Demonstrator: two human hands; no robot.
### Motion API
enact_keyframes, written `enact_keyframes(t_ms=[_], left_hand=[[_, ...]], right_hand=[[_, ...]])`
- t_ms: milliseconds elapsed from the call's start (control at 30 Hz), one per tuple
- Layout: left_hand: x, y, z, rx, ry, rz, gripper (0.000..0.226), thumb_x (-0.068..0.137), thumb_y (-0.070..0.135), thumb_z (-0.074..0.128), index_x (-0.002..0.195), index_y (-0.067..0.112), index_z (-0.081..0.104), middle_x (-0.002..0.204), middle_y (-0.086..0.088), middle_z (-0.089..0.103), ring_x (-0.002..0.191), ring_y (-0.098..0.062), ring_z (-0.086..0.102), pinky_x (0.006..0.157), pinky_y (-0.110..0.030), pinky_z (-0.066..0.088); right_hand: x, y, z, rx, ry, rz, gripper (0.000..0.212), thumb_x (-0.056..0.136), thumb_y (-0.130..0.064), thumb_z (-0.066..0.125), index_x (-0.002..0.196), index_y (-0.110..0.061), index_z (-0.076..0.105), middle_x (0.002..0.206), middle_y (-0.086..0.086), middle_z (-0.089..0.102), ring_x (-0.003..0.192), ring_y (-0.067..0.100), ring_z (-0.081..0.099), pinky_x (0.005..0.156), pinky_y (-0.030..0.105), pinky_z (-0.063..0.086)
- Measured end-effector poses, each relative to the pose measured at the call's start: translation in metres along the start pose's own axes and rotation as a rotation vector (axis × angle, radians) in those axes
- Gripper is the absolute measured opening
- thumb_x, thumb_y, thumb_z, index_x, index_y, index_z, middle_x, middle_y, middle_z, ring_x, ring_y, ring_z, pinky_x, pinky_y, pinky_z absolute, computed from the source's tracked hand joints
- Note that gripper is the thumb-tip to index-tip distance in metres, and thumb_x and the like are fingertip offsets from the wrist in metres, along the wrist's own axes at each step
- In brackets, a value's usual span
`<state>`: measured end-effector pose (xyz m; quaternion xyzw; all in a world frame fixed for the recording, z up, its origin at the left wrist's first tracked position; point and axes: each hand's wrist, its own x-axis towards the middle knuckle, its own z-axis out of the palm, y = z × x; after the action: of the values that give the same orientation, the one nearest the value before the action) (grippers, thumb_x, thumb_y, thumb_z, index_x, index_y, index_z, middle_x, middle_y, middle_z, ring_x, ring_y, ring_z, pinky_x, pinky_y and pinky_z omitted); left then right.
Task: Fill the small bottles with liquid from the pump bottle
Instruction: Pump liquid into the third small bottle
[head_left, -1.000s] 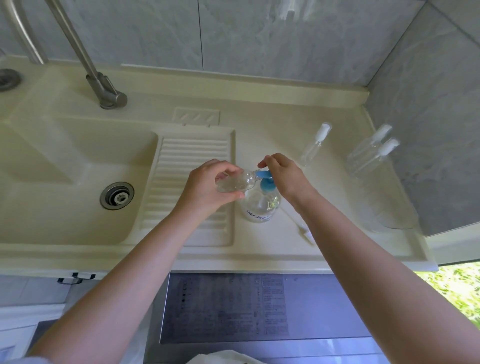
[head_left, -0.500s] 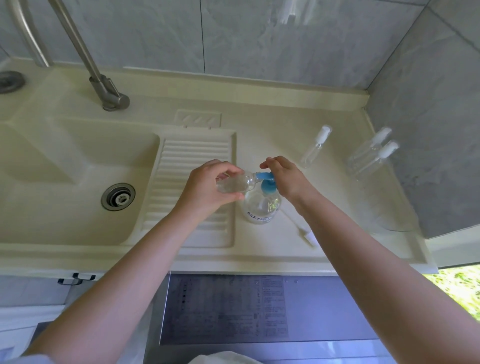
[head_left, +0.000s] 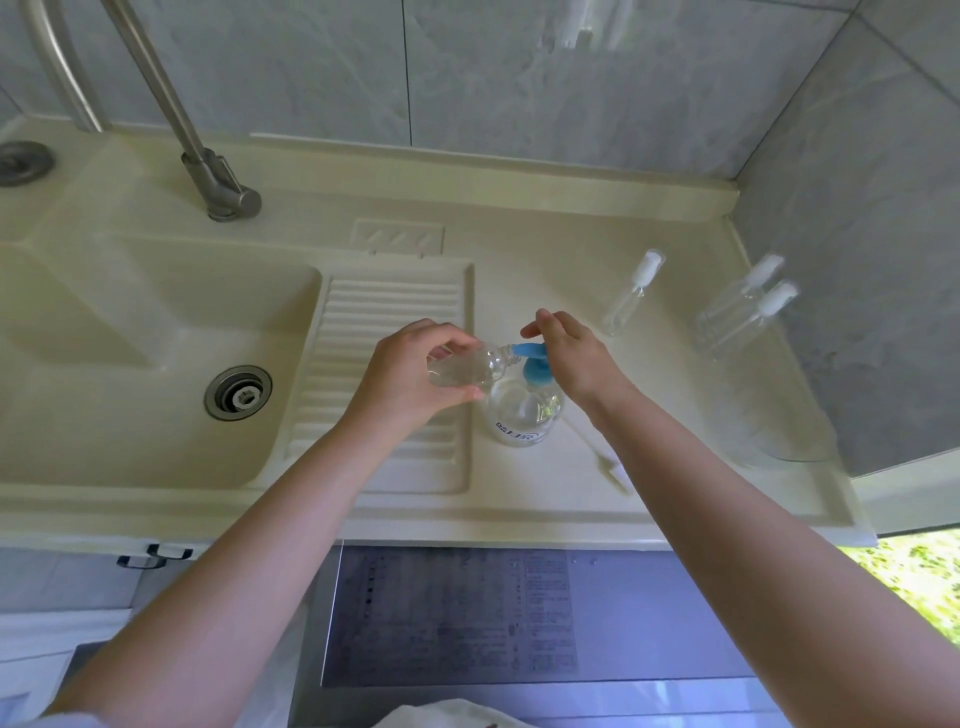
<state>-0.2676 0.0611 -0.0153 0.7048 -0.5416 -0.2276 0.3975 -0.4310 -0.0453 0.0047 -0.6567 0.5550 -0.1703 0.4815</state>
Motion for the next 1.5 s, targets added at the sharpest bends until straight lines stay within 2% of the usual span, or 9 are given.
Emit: enact_keyframes(t_ms=[167,367,567,667,833,1033,1200,1333,1500], left_hand=[[-0.001,0.000,0.001,-0.010,-0.006,-0.002,0.048,0.058,0.017,0.092,0.099,0.031,0.071,0.098,0.011,0.066,0.089,-0.006,0.061,0.079,-0.004,0.041],[-0.003,-0.001,0.002,-0.008,-0.007,-0.008,0.047,0.057,0.018,0.092,0.095,0.036,0.069,0.097,0.012,0.066,0.090,-0.011,0.063,0.082,-0.015,0.047],[-0.006,0.002,0.002,-0.031,0.008,-0.011,0.046,0.058,0.019,0.091,0.094,0.037,0.068,0.095,0.015,0.064,0.089,-0.011,0.063,0.083,-0.022,0.049],[-0.006,0.001,0.003,-0.037,0.015,-0.012,0.046,0.058,0.020,0.092,0.097,0.033,0.069,0.096,0.014,0.065,0.088,-0.010,0.063,0.081,-0.019,0.049],[-0.004,-0.001,0.005,-0.016,0.011,-0.001,0.046,0.058,0.018,0.092,0.098,0.030,0.071,0.096,0.012,0.065,0.088,-0.009,0.063,0.077,-0.005,0.041],[-0.004,0.002,0.002,0.007,0.021,0.017,0.047,0.058,0.019,0.091,0.100,0.027,0.071,0.094,0.017,0.063,0.088,-0.009,0.062,0.078,-0.008,0.043],[-0.003,0.005,0.002,0.015,0.015,0.020,0.047,0.059,0.020,0.091,0.100,0.029,0.070,0.096,0.016,0.063,0.089,-0.009,0.062,0.082,-0.014,0.046],[-0.002,0.004,0.002,0.010,0.015,0.009,0.047,0.059,0.020,0.091,0.100,0.030,0.070,0.095,0.017,0.063,0.088,-0.006,0.062,0.077,-0.005,0.042],[-0.001,0.002,0.007,0.019,0.015,0.026,0.047,0.057,0.017,0.092,0.097,0.030,0.070,0.092,0.016,0.063,0.086,-0.009,0.063,0.079,-0.008,0.045]], right_hand=[[0.000,-0.001,0.003,-0.065,0.034,-0.046,0.033,0.103,-0.028,0.031,0.109,-0.018,0.061,0.084,-0.010,0.053,0.075,0.010,0.052,0.055,0.020,0.039],[-0.004,0.002,0.004,-0.032,0.061,-0.045,0.035,0.105,-0.033,0.032,0.115,-0.015,0.061,0.085,-0.017,0.052,0.079,0.009,0.052,0.048,0.009,0.038],[-0.002,0.000,-0.001,0.016,0.001,0.005,0.041,0.104,-0.044,0.033,0.114,-0.020,0.065,0.093,-0.014,0.055,0.092,0.014,0.054,0.077,0.028,0.038],[-0.001,0.000,0.000,-0.030,0.009,-0.032,0.036,0.104,-0.037,0.032,0.111,-0.019,0.063,0.088,-0.015,0.054,0.079,0.005,0.051,0.065,0.022,0.038],[0.000,0.001,0.006,-0.082,0.069,-0.075,0.033,0.103,-0.025,0.031,0.109,-0.015,0.061,0.083,-0.004,0.055,0.071,0.012,0.052,0.043,0.009,0.037],[0.001,-0.006,-0.005,-0.027,-0.051,0.040,0.041,0.103,-0.045,0.034,0.114,-0.021,0.064,0.102,0.000,0.057,0.074,0.014,0.050,0.069,0.027,0.040],[0.003,-0.009,-0.010,0.007,-0.088,0.068,0.040,0.103,-0.042,0.039,0.115,-0.015,0.065,0.083,0.000,0.056,0.059,0.015,0.044,0.060,0.026,0.041],[0.004,-0.005,-0.004,-0.084,-0.031,0.008,0.032,0.101,-0.030,0.034,0.108,-0.021,0.064,0.088,-0.002,0.055,0.066,0.011,0.048,0.057,0.025,0.037],[0.003,-0.004,0.002,-0.082,0.037,-0.020,0.035,0.102,-0.025,0.032,0.110,-0.017,0.065,0.097,0.003,0.058,0.080,0.017,0.052,0.056,0.024,0.041]])
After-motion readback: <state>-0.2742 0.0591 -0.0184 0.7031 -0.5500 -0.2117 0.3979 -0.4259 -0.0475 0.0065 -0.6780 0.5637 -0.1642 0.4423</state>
